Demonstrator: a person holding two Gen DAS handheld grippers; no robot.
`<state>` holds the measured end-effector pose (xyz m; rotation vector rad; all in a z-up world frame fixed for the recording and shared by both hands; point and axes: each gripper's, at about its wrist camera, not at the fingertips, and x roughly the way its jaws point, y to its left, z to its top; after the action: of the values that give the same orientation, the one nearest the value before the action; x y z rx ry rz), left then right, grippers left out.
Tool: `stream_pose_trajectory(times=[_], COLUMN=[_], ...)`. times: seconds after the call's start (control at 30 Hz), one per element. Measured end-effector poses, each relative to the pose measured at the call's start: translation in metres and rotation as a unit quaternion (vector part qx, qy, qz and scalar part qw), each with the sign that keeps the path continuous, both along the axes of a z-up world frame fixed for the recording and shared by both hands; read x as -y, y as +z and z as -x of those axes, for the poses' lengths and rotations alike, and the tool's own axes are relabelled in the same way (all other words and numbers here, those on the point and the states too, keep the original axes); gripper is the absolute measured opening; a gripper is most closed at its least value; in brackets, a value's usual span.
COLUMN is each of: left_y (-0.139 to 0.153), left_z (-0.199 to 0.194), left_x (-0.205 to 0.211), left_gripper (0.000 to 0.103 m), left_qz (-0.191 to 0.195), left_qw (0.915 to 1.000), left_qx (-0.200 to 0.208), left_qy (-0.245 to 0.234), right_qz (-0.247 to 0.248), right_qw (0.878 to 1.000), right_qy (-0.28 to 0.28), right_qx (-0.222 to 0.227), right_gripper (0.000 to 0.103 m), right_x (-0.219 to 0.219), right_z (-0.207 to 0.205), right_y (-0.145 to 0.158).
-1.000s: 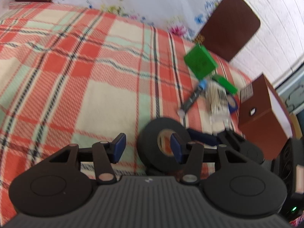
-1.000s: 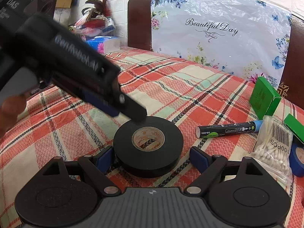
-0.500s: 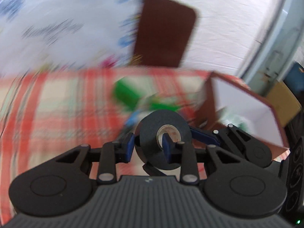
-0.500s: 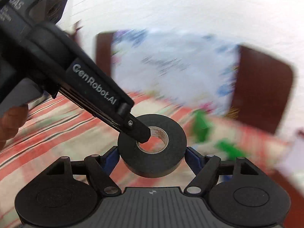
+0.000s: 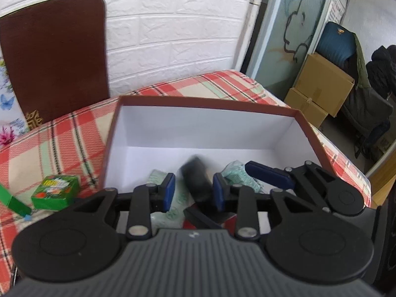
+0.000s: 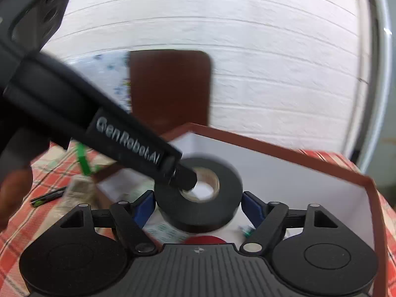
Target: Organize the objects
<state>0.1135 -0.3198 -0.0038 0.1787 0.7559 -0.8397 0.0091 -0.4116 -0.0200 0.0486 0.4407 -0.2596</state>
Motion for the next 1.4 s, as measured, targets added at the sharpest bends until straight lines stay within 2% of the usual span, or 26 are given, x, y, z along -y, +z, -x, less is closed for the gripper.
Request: stream_pose_trajectory(times=[0.1, 0.17, 0.27, 0.37, 0.47, 0.53, 0.6, 0.7, 0.93, 1.03, 1.17, 1.33, 1.37, 1.4], left_y=[0.012, 0.029, 0.043, 0.039, 0.020, 0.005, -0.011, -0.032, -0.051, -0.054, -0.057, -0.059, -0.058, -0.057], left_z=[0.005, 0.006, 0.003, -0.006, -0.013, -0.014, -0.015, -0.015, -0.015, -0.016, -0.016, -0.015, -0.014, -0.013], left_x=[-0.015, -0.034, -0.072, -0.119, -0.165, -0.188, -0.208, -0.229, -0.261, -0.269, -0.274, -0.271, -0.269, -0.267], left_gripper=[0.037, 0.037, 0.037, 0.037, 0.037, 0.037, 0.037, 0.037, 0.037, 0.037, 0.037, 0.037, 0.037, 0.037], left_qz=[-0.006, 0.004, 0.003, -0.008, -0.015, -0.024, -0.033, -0.030, -0.011, -0.004, -0.001, 0.000, 0.000, 0.001], left_qw=[0.9993, 0.9982, 0.9939, 0.9874, 0.9790, 0.9736, 0.9684, 0.9624, 0.9560, 0.9547, 0.9535, 0.9549, 0.9553, 0.9559], left_qx=[0.033, 0.050, 0.072, 0.064, 0.038, 0.019, -0.002, -0.032, -0.064, -0.070, -0.077, -0.080, -0.080, -0.080], left_qy=[0.016, 0.033, 0.083, 0.145, 0.200, 0.226, 0.247, 0.268, 0.286, 0.289, 0.292, 0.286, 0.284, 0.283], right_qz=[-0.005, -0.009, -0.015, -0.017, -0.014, -0.009, -0.002, -0.003, -0.022, -0.024, 0.000, 0.007, 0.010, 0.011], right_qw=[1.000, 0.999, 0.998, 0.994, 0.988, 0.985, 0.982, 0.980, 0.983, 0.984, 0.984, 0.982, 0.981, 0.980], right_qy=[-0.011, -0.010, 0.010, 0.056, 0.116, 0.151, 0.179, 0.199, 0.168, 0.152, 0.149, 0.158, 0.161, 0.166], right_qx=[0.016, 0.033, 0.064, 0.094, 0.100, 0.083, 0.056, 0.011, -0.072, -0.090, -0.102, -0.107, -0.108, -0.109], right_gripper=[0.079, 0.078, 0.078, 0.074, 0.073, 0.072, 0.065, 0.064, 0.065, 0.073, 0.076, 0.066, 0.061, 0.045], right_x=[0.006, 0.005, -0.007, -0.026, -0.048, -0.073, -0.094, -0.124, -0.140, -0.142, -0.148, -0.149, -0.150, -0.151], right_z=[0.008, 0.013, 0.018, 0.017, 0.013, 0.003, -0.008, -0.032, -0.080, -0.103, -0.121, -0.124, -0.123, -0.121], right_y=[0.001, 0.004, 0.011, 0.019, 0.024, 0.021, 0.012, -0.001, -0.043, -0.053, -0.063, -0.066, -0.065, -0.064])
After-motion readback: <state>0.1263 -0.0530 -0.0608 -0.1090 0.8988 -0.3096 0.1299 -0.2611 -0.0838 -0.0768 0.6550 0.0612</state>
